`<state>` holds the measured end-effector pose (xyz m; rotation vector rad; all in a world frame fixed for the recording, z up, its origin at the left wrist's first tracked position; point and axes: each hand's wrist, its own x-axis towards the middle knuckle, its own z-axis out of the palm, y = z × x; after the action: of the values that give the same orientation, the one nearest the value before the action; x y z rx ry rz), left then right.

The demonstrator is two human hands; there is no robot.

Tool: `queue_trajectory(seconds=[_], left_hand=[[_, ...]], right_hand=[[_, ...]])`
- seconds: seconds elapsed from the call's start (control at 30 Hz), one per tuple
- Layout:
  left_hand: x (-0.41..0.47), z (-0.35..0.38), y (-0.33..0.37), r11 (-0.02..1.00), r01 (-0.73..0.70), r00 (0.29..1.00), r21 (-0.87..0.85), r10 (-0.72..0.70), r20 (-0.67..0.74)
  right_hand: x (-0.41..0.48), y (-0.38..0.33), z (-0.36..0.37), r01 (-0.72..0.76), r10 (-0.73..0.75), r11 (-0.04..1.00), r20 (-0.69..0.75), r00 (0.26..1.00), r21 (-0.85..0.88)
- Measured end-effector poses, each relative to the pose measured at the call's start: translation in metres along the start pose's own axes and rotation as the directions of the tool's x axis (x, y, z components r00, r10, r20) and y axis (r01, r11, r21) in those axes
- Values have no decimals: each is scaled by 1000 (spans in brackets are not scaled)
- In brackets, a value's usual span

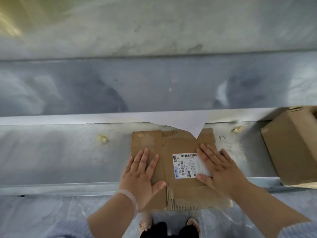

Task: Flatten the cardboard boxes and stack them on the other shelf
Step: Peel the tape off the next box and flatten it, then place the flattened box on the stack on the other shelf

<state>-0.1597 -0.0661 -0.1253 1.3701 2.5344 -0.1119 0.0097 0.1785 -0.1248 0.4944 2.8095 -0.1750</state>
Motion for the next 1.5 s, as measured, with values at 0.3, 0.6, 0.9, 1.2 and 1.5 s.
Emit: queue_trajectory(seconds=[0.3,0.6,0.9,1.2,1.5], left_hand=[[-9,3,-12,979,112,989,-170,-126,-76],[-44,-2,10,648,296,881,-702,-469,-61],[-140,-7,-22,507,232,759,-830,-628,-172],[-269,-28,-146,426,358,516,-831,-832,-204],[-413,-20,-308,384,466,384,-797,-899,-209]], right_hand=[[-12,-11,3,-219,222,971,-17,975,96],[-39,-40,6,-321,390,824,-56,919,468],[-58,-105,-11,-73,249,760,-185,951,645],[-21,-279,-58,283,-111,739,-305,946,612],[14,-508,-65,422,-269,695,-334,903,582]])
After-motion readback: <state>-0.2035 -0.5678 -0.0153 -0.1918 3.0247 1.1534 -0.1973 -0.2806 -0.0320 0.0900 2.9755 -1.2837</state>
